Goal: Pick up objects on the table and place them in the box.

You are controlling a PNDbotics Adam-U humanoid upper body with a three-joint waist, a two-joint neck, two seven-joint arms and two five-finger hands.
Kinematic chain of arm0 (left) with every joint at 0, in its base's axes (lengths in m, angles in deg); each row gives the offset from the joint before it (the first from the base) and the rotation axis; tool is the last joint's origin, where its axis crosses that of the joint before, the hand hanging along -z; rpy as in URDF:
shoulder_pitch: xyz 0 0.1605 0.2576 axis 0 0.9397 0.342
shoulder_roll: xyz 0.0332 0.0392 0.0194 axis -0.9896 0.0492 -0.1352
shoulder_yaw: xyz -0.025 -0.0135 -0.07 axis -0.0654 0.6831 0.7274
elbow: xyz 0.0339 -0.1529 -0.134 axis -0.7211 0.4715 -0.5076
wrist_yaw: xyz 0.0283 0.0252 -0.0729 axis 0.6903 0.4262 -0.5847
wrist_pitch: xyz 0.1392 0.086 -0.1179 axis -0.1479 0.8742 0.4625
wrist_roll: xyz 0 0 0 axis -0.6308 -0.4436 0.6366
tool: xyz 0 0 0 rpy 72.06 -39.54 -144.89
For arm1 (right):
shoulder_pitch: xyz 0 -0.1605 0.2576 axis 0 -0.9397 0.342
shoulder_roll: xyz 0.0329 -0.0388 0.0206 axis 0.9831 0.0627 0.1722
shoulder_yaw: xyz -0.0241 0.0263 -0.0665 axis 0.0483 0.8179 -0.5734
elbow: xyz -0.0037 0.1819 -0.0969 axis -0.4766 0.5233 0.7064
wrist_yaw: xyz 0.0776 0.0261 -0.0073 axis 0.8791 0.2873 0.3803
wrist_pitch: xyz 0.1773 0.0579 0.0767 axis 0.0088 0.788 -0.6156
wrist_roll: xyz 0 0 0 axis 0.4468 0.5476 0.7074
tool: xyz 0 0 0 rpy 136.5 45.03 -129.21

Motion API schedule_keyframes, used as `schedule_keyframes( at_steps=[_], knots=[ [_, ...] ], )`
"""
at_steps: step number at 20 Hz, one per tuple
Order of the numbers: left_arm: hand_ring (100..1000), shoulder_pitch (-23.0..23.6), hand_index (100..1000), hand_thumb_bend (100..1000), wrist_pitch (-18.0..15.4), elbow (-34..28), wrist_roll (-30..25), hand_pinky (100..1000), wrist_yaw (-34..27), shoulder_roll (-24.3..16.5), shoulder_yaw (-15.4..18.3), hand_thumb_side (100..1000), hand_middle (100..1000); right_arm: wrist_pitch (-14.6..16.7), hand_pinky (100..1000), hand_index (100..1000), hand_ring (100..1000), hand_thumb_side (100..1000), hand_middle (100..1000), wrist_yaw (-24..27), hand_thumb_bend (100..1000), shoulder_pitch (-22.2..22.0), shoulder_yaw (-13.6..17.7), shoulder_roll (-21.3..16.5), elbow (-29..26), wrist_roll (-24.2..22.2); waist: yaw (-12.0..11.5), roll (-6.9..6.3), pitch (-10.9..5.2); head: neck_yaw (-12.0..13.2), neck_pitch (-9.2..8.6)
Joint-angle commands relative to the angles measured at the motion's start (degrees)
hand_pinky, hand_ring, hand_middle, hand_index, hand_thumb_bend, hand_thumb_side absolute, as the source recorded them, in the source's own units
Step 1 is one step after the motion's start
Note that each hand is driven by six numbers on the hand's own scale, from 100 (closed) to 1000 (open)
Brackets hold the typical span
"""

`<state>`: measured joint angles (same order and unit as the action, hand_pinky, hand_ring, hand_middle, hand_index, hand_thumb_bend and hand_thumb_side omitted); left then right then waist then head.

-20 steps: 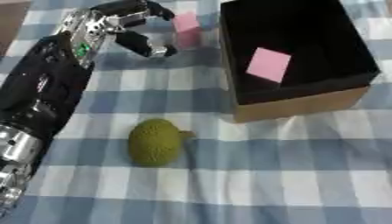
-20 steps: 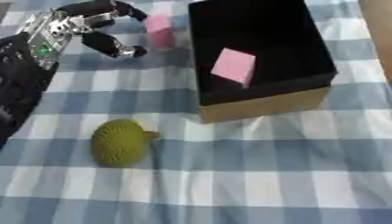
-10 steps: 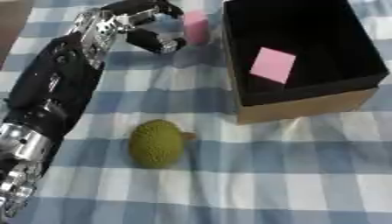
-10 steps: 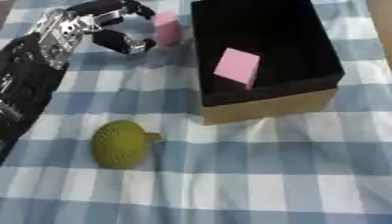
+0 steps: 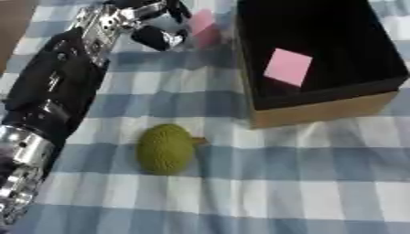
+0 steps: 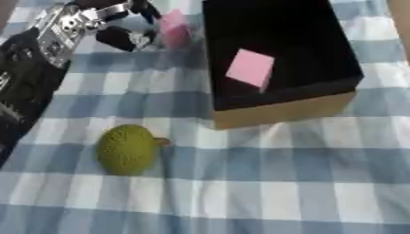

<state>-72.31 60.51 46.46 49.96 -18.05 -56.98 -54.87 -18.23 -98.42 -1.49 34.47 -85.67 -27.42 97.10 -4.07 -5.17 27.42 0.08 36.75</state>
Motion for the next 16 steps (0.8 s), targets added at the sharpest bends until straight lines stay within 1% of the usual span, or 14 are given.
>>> schedule_keyframes(
  at_steps=[1,3,6,8,13,14,16],
  knots=[
    [876,-0.9,916,372,-0.4,-0.5,-1.1,923,-0.1,-0.9,-0.6,764,791,0.1,911,911,978,470,406,0.5,100,0.0,0.1,-0.8,-0.6,-0.3,0.1,0.51,-1.39,0.0,0.36],
    [900,-1.0,937,455,-0.5,-1.2,-2.3,947,0.2,-0.9,-0.3,786,813,0.2,911,911,978,470,404,0.4,100,-0.3,0.0,-0.8,-0.6,-0.5,0.1,0.57,-1.52,0.0,0.56],
    [916,-1.3,951,516,0.9,-2.4,-2.7,957,0.6,-1.3,0.2,779,829,0.3,911,911,979,470,406,0.3,100,-0.4,0.0,-0.9,-0.6,-0.6,0.0,0.47,-1.63,-0.1,0.67],
    [915,-1.4,954,512,1.7,-2.6,-2.0,956,1.2,-1.3,0.1,779,828,0.2,912,912,980,470,407,0.5,100,-0.2,-0.1,-1.0,-0.6,-0.6,0.0,0.34,-1.54,0.0,0.52],
    [914,-1.7,958,516,2.6,-1.7,0.2,954,2.3,-0.6,0.5,771,829,0.1,912,912,981,470,407,0.8,100,0.4,-0.1,-1.0,-0.6,-0.7,0.6,0.16,-1.16,0.8,0.26],
    [915,-1.7,962,504,2.8,-1.4,0.5,959,2.3,-0.2,0.6,793,831,0.2,912,912,981,470,407,0.9,100,0.5,-0.2,-1.0,-0.6,-0.8,0.7,0.12,-1.04,0.9,0.18],
    [915,-1.9,964,514,2.8,-0.9,0.3,961,1.6,0.5,0.8,802,831,0.2,912,912,981,470,407,1.0,100,0.8,-0.3,-1.1,-0.6,-0.9,0.9,0.00,-0.81,1.2,0.00]
  ],
)
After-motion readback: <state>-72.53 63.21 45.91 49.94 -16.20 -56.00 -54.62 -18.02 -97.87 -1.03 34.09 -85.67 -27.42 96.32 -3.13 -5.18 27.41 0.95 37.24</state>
